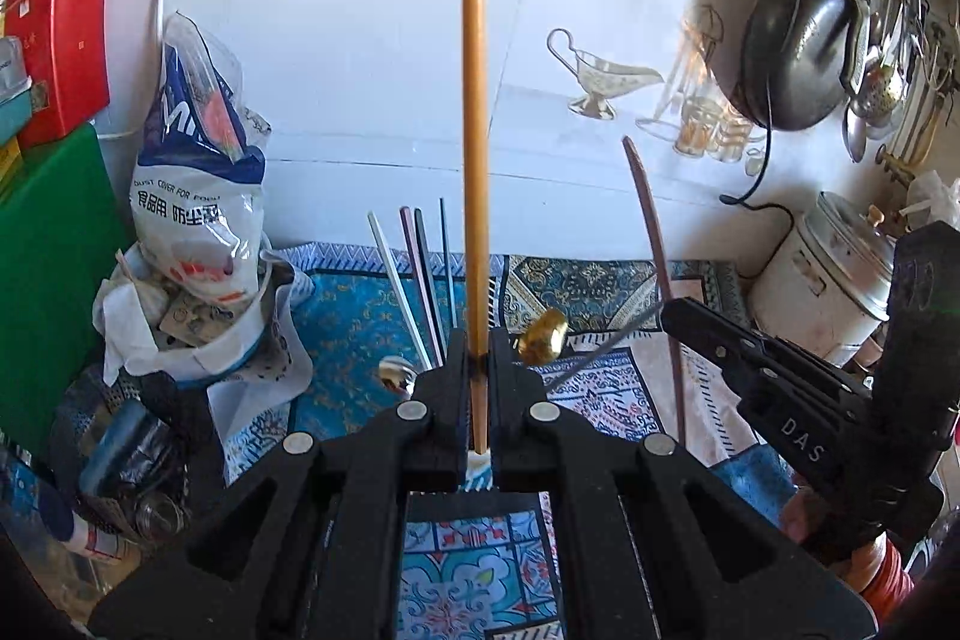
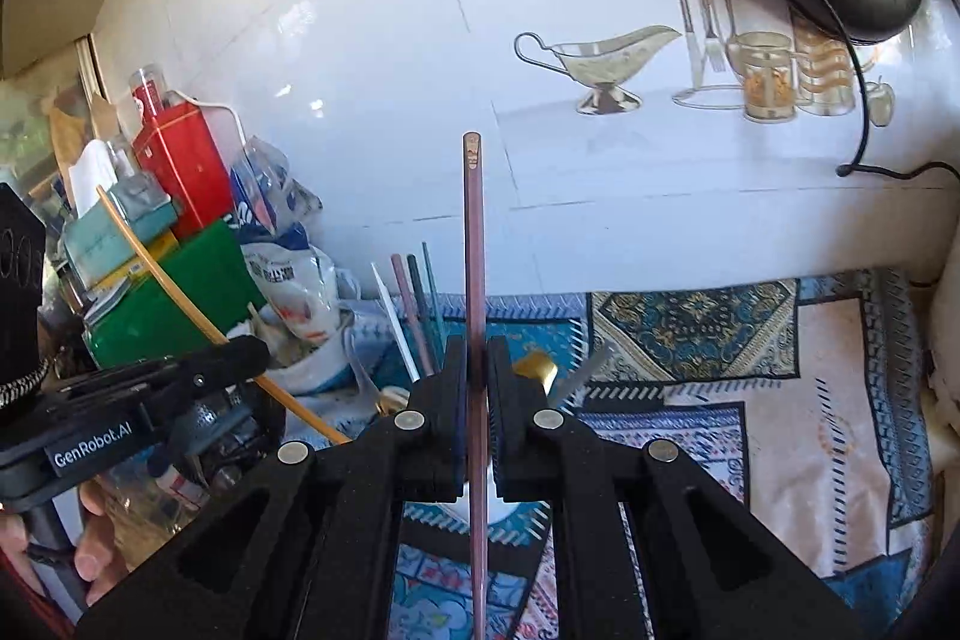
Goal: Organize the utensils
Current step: 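Lift both chopsticks upright and carry them over the white cup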
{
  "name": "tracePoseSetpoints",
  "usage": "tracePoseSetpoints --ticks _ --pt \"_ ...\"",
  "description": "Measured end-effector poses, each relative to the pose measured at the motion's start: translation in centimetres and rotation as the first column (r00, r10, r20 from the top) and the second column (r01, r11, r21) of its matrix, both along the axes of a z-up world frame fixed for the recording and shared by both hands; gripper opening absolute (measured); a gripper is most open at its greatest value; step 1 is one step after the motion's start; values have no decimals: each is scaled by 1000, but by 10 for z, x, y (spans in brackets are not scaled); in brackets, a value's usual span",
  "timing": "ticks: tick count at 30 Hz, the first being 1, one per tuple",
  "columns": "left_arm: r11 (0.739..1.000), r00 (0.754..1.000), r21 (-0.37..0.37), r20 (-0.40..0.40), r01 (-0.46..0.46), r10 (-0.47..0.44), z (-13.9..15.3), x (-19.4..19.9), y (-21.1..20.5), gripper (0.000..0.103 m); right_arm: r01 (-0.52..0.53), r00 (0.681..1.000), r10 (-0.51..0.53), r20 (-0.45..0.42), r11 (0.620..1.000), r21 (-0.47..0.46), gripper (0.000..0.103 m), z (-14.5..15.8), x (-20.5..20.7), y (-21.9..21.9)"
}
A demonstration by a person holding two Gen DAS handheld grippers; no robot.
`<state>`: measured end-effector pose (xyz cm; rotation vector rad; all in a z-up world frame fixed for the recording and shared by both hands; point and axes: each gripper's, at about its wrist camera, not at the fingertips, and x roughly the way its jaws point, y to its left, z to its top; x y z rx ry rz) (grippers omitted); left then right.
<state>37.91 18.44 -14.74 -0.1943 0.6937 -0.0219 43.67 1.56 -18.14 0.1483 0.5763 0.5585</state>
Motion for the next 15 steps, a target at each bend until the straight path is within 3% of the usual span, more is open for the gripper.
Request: tracePoseSetpoints --ticks 6,15 --pt "1000 1000 0 10 25 -25 -2 20 15 3 12 998 -15 61 999 38 6 -1 23 32" --pt "996 996 -20 -40 85 -86 -31 47 29 3 146 974 -152 171 988 47 6 -21 51 60"
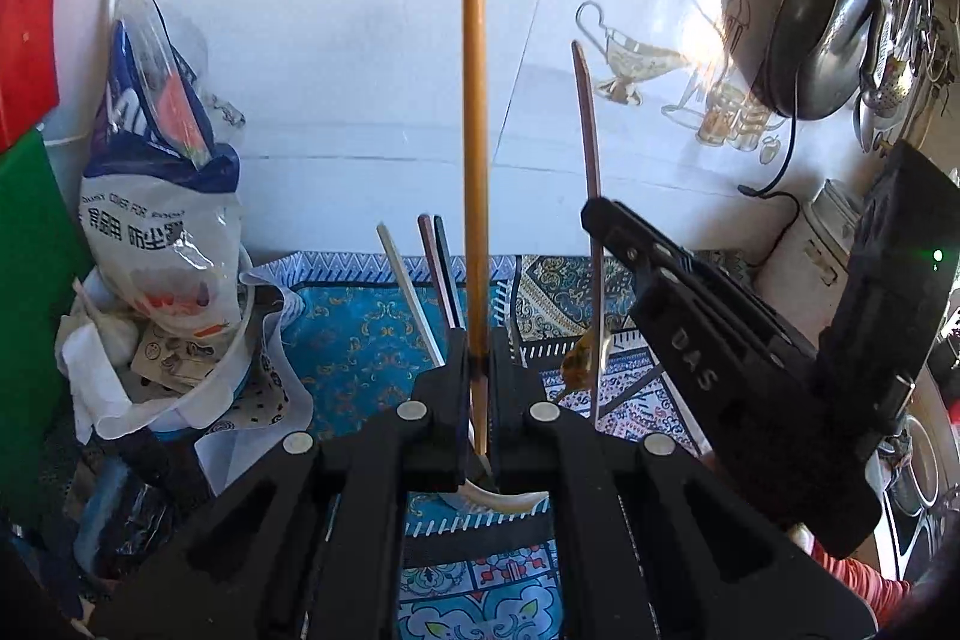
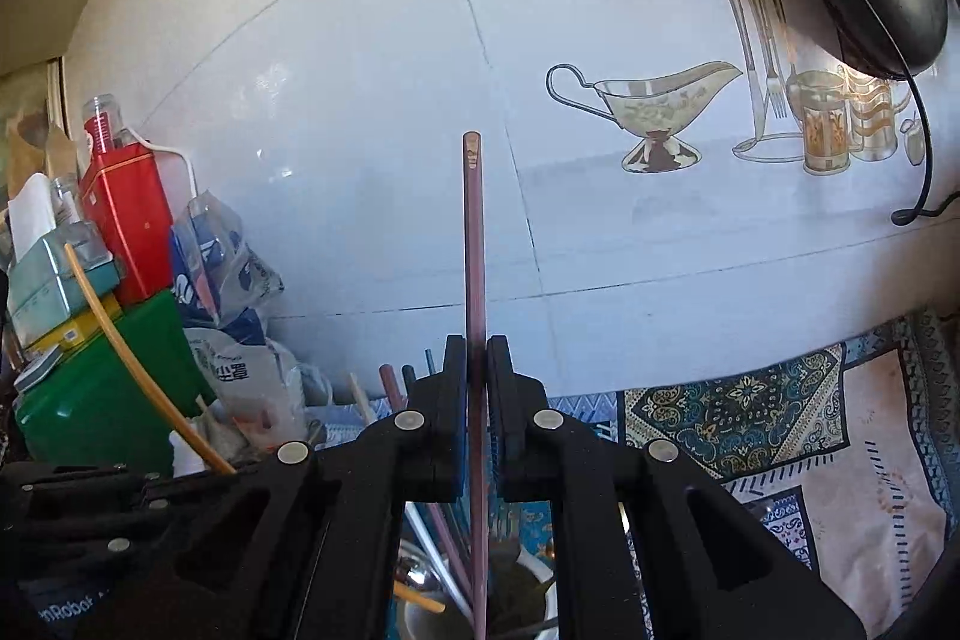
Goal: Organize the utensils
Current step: 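Lift both chopsticks upright and carry them over the white cup, then release the yellow chopstick into the cup while the right tool releases the brown one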
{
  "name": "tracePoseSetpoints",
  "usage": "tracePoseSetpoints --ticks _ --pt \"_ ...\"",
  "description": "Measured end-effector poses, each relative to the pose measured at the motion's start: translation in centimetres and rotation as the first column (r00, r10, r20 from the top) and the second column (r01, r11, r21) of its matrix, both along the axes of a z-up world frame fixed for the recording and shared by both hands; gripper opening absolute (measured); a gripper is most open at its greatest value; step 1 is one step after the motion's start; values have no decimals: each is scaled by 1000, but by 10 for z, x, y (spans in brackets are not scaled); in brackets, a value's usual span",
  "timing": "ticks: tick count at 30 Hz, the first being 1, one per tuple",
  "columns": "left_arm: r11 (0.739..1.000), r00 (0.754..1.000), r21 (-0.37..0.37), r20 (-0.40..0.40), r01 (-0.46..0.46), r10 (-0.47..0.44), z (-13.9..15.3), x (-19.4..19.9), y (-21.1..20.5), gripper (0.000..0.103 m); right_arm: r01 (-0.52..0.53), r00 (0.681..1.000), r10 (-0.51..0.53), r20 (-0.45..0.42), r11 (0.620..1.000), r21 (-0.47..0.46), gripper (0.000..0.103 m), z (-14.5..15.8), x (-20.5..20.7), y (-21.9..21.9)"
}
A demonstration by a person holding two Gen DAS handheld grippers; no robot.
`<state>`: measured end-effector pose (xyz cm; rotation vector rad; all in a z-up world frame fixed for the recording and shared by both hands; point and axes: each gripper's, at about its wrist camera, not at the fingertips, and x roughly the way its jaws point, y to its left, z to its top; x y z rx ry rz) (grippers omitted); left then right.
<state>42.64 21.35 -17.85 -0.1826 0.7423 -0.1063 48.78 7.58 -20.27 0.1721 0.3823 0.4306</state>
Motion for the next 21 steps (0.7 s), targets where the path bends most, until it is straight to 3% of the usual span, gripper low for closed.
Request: tracePoseSetpoints --ticks 4,10,21 --pt "999 999 -34 -43 12 -13 -18 9 10 3 33 999 -33 10 999 12 6 -17 5 3" --pt "998 995 -62 -98 27 -33 -41 20 11 3 34 998 -34 -57 999 -4 6 -43 3 -1" --pt "997 981 -38 -181 65 -71 -63 27 -4 3 -71 986 59 -155 995 -76 5 -43 -27 -6"
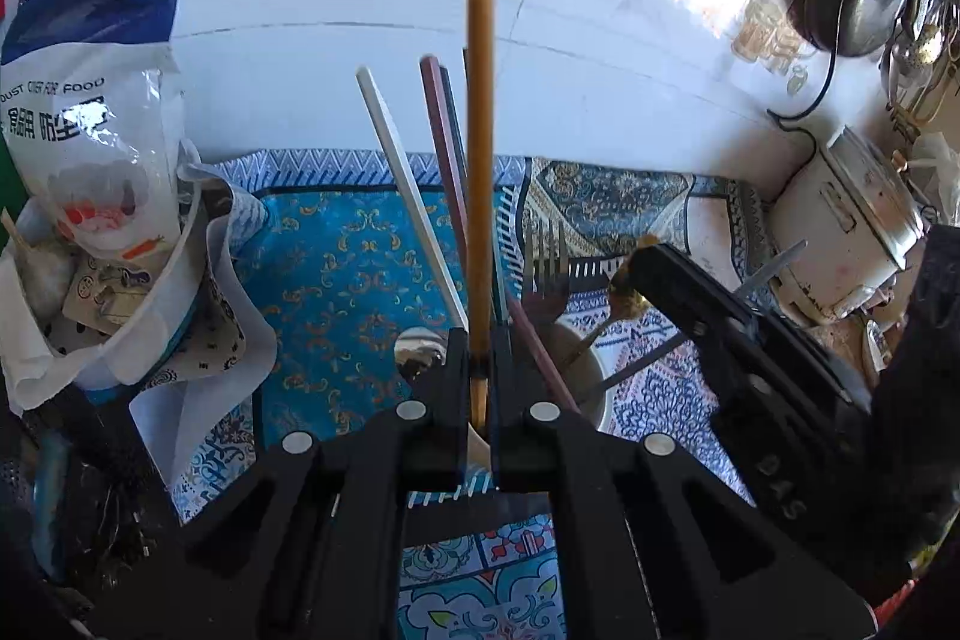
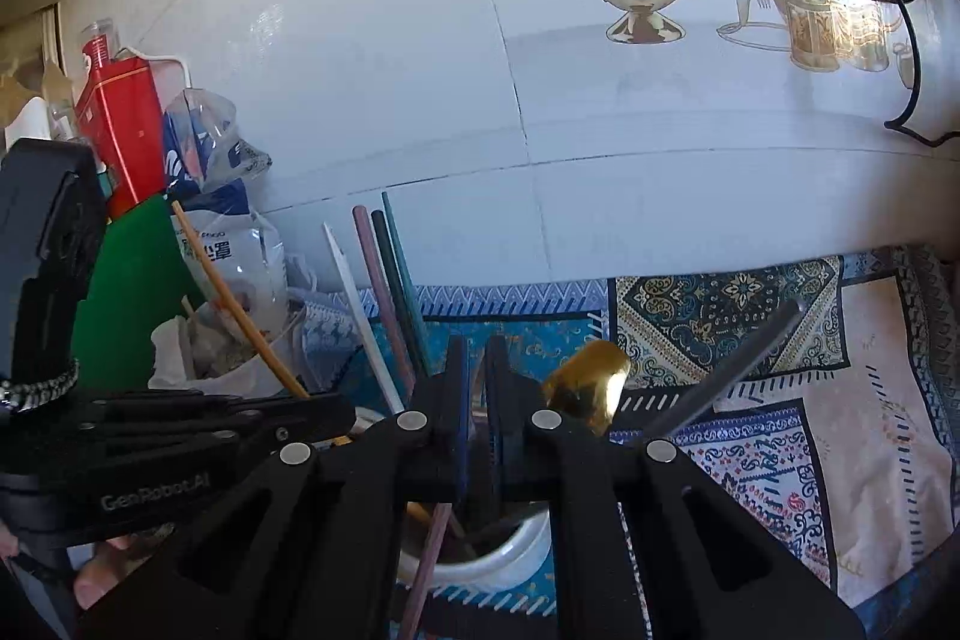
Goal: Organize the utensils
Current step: 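Release the yellow chopstick into the cup while the right tool releases the brown one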
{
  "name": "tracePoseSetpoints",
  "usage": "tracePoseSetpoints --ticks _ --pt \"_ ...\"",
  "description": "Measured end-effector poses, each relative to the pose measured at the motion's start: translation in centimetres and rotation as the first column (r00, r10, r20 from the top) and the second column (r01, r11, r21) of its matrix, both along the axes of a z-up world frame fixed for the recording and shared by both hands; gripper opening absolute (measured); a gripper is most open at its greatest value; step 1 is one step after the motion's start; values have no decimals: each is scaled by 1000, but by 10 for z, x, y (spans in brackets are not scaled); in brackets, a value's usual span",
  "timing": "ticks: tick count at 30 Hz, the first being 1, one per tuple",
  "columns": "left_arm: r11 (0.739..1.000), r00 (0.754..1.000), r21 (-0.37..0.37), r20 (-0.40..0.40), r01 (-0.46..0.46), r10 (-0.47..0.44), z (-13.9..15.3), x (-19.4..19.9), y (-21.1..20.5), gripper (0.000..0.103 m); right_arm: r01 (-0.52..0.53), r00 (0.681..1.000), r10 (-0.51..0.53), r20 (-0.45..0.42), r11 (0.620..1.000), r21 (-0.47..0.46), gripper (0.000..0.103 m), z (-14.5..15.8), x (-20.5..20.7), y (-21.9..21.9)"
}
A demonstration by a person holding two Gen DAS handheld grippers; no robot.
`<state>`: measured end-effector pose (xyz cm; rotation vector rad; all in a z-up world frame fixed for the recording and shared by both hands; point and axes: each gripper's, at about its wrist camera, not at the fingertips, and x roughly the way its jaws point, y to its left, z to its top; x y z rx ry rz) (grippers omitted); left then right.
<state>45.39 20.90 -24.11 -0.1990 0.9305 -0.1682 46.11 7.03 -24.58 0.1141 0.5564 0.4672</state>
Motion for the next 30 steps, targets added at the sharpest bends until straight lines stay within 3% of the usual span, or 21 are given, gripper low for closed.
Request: tracePoseSetpoints --ticks 7,9,11,20,27,30 --pt "996 999 89 -33 22 -19 -3 -1 -15 7 -49 986 48 -160 999 -8 7 6 -6 -17" --pt "995 999 100 -37 17 -14 -1 -1 -17 12 -79 965 78 -249 997 5 21 2 0 -20" --pt "995 1000 97 -28 5 -3 3 -7 -13 17 -97 947 97 -305 995 16 25 -4 3 -21" --pt "999 999 33 36 -37 36 33 -33 14 24 -206 897 156 -413 975 -80 25 -25 24 14" --pt "997 993 49 104 -65 59 53 -54 35 31 -216 875 115 -471 962 -165 25 -41 60 40" --pt "996 992 61 109 -68 61 54 -57 40 31 -237 854 115 -507 954 -182 15 -49 72 46"
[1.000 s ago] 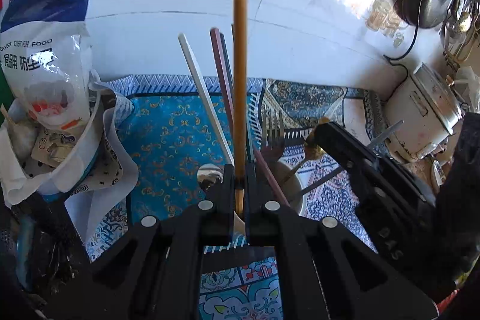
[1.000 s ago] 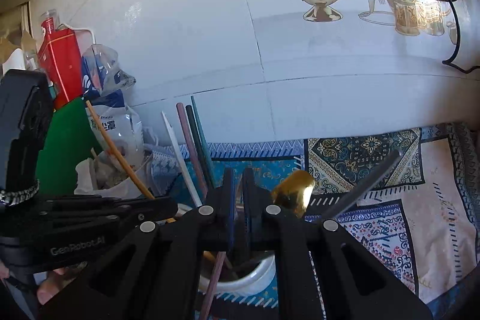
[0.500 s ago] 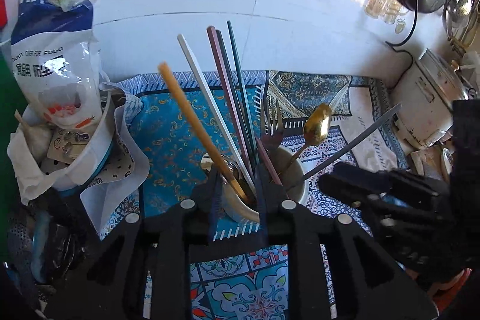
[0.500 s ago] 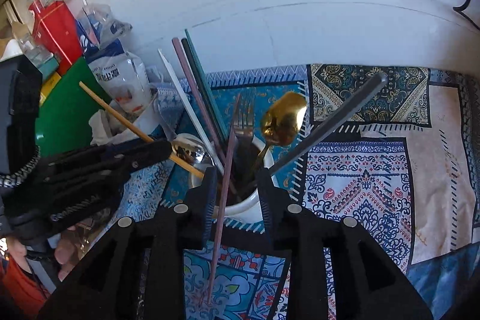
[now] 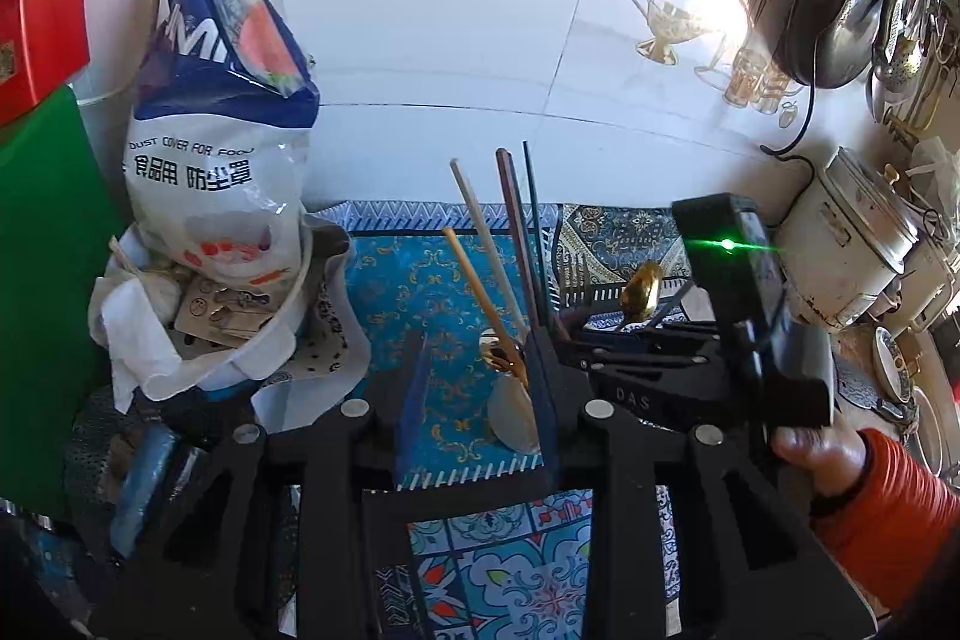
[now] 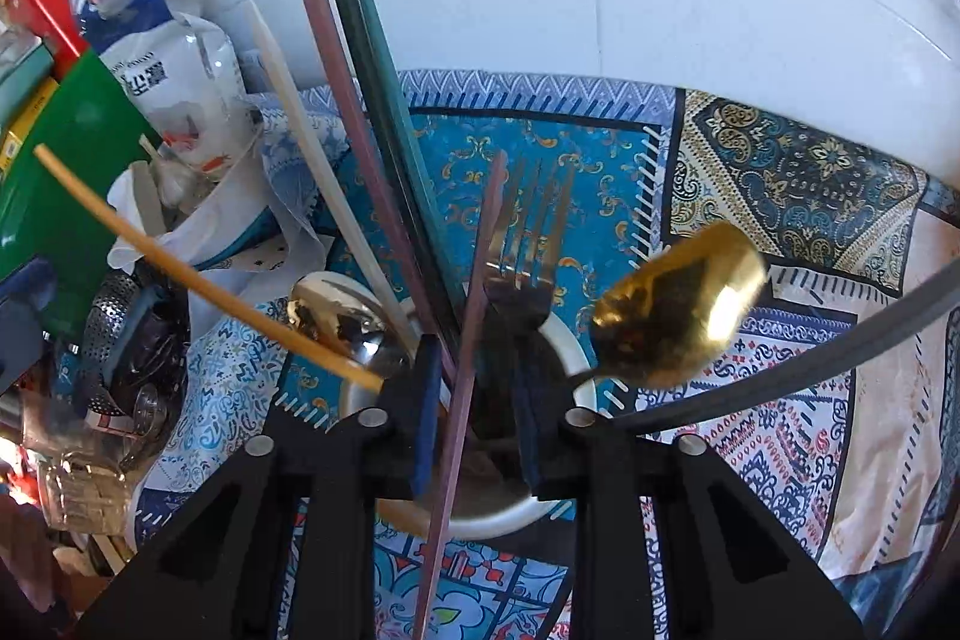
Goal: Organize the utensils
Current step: 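Release the yellow chopstick into the cup while the right tool releases the brown one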
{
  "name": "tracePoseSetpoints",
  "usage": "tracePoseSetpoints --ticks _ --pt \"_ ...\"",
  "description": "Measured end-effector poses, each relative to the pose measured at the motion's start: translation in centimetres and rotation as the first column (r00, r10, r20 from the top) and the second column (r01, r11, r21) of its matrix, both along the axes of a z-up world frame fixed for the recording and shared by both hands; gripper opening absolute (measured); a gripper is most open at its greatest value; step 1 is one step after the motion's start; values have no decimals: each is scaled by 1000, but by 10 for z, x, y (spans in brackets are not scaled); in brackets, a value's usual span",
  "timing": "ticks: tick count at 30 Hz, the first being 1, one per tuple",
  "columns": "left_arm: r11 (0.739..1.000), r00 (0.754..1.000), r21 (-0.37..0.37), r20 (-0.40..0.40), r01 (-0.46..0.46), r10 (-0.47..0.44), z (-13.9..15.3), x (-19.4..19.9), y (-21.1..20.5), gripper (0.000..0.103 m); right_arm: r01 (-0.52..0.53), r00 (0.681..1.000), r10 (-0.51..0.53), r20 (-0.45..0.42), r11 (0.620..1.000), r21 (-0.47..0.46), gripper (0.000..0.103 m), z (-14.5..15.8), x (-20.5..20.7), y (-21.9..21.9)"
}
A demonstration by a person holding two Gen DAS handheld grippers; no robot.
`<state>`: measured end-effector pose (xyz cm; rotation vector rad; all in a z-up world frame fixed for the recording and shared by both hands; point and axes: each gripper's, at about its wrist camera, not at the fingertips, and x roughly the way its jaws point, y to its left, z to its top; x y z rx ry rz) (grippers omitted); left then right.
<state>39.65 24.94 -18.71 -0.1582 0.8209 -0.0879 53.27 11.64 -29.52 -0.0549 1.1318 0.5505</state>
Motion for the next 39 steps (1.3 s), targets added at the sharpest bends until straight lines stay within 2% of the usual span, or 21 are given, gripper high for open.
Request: tracePoseSetpoints --ticks 3,6,11,16,18,21,23,26,28,30,31,33,37,39 --pt "1000 1000 12 0 -12 12 -1 -1 4 31 -22 1000 22 -16 1000 7 9 -3 2 5" --pt "1000 1000 3 -4 -16 16 -3 1 6 31 -32 999 33 42 999 -20 6 4 -4 4" --pt "1000 1000 7 3 -29 29 -3 3 3 31 -15 996 7 94 996 87 6 28 -15 -12" --pt "999 999 13 -1 -39 39 -4 6 1 31 27 967 -82 242 975 221 6 69 -30 -31" --pt "999 999 3 -3 -44 44 -5 5 1 31 40 939 -123 320 966 254 6 84 -36 -34" --pt "999 999 -3 0 -46 46 -5 4 2 31 54 864 -193 464 953 297 6 101 -47 -34" --pt "999 999 -2 7 -49 49 -5 1 4 31 59 825 -231 516 943 329 6 104 -48 -34" --pt "999 999 -11 13 -52 52 -5 -4 9 31 89 737 -298 607 932 350 6 95 -53 -28" --pt "998 998 -11 13 -55 55 -6 -6 12 31 109 693 -323 644 931 350 6 88 -52 -25" --pt "998 998 -10 16 -59 59 -7 -8 15 31 126 661 -330 674 934 334 6 80 -48 -21" --pt "998 998 -8 15 -58 58 -8 -9 17 31 129 655 -325 683 938 322 6 78 -49 -20" --pt "998 998 1 11 -58 58 -11 -10 18 31 145 663 -318 678 943 300 6 66 -48 -18" --pt "999 999 4 0 -47 47 -15 -13 19 31 167 722 -315 616 943 287 6 48 -53 -24" --pt "999 999 5 -5 -43 43 -15 -14 16 31 155 767 -282 577 953 260 7 44 -57 -28"
